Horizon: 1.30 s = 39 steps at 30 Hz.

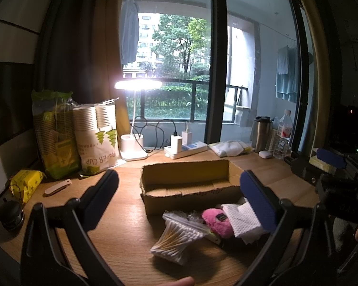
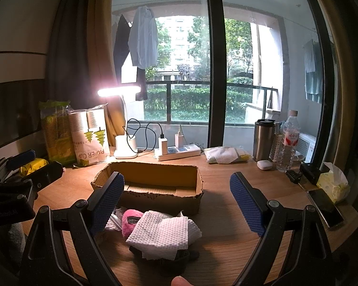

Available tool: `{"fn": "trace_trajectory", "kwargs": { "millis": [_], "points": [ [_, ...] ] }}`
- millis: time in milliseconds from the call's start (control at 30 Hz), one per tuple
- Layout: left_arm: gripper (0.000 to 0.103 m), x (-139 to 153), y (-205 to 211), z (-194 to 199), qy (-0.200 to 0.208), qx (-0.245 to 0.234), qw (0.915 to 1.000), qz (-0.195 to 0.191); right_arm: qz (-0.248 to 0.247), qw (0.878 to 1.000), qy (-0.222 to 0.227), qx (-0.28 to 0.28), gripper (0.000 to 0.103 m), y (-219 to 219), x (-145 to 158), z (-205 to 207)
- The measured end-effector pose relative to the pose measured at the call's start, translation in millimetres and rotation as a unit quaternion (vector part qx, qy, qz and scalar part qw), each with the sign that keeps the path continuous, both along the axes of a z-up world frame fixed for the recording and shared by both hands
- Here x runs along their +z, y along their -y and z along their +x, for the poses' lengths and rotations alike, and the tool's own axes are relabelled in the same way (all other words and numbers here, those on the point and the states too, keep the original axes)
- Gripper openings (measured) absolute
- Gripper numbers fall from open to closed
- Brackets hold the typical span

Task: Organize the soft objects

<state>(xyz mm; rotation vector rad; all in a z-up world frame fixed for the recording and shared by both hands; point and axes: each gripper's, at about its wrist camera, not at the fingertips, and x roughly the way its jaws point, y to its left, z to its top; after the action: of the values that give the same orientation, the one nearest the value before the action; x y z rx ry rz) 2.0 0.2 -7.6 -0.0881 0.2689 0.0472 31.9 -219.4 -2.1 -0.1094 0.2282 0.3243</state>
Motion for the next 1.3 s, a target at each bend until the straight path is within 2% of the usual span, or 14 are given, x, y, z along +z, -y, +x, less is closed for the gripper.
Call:
{"fn": "trace_trajectory", "kwargs": {
  "millis": [900,1067,1300],
  "points": [
    [0.103,-5,1,8,-0.017,-0.002,0.9999,0.002,0.0,1.0,-0.014,-0.001,0.092,0,-8,8],
    [0.103,-17,-3,17,-0.039,0.002,0.9992,-0.001,-0.002,0.999,-0.031,-0.005,0.092,1,-16,18],
    [0.103,-48,-3,40,-0.101,-0.007,0.9949,0.0,-0.011,0.998,-0.066,-0.007,0.092,0,-36,34]
  ]
}}
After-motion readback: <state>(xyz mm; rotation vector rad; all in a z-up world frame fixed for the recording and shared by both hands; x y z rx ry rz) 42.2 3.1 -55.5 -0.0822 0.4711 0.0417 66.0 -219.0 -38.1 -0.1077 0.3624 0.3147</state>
